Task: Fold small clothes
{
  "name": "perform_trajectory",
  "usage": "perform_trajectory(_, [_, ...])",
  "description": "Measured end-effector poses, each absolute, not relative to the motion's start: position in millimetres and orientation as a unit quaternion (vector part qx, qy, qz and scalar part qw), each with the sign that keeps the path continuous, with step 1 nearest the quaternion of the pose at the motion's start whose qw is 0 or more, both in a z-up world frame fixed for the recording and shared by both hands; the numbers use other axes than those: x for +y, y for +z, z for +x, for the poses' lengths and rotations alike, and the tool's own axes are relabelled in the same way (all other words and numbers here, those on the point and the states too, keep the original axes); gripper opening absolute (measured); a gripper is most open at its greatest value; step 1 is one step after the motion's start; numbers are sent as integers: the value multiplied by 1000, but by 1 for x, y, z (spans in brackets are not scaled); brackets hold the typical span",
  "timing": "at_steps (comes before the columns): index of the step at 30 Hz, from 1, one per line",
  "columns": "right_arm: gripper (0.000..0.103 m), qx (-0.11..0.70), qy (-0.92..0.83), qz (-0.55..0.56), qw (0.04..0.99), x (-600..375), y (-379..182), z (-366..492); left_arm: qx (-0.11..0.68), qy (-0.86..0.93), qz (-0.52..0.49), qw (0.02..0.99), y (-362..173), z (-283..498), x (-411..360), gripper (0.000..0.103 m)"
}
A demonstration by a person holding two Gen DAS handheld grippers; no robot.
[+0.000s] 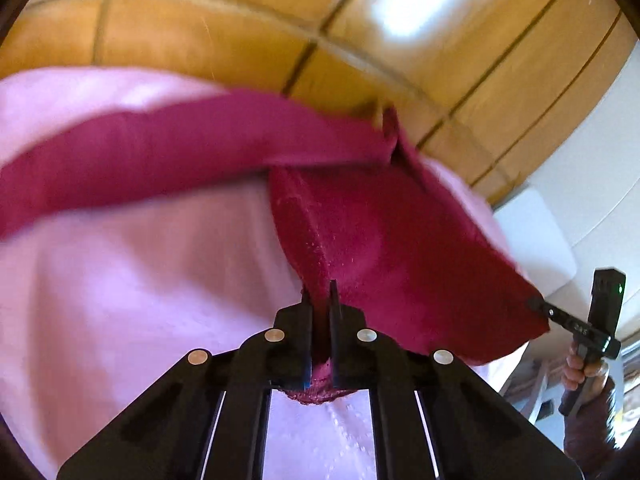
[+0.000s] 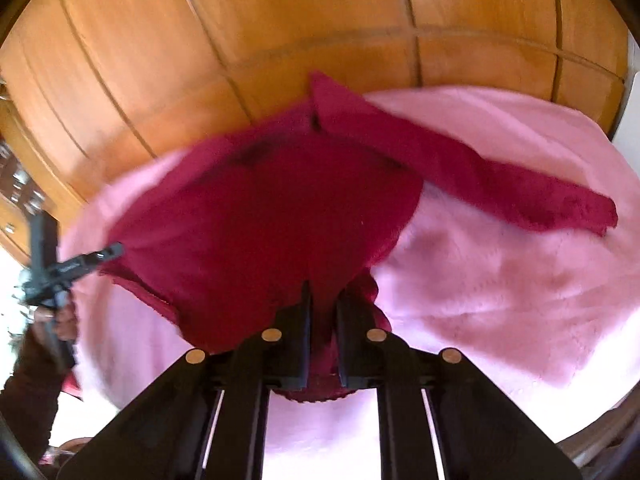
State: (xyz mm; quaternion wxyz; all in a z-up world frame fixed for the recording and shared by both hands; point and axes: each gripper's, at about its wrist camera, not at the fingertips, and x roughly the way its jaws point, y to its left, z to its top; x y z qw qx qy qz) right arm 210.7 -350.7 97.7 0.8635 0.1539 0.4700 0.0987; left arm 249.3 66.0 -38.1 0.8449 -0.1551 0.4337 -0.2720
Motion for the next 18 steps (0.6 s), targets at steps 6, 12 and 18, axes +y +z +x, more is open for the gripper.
perform_trajectory(6, [9, 492, 125, 172, 844, -330, 90, 173, 417, -273, -154, 853, -16, 202, 115, 4])
perform_trajectory(12, [9, 570, 91, 141, 804, -320, 23, 138, 475, -261, -138, 829, -69, 134, 107, 4])
perform_trajectory(18, [49, 581, 42, 112, 805, -330, 8, 145, 490, -236, -118, 831, -87, 119, 106, 15])
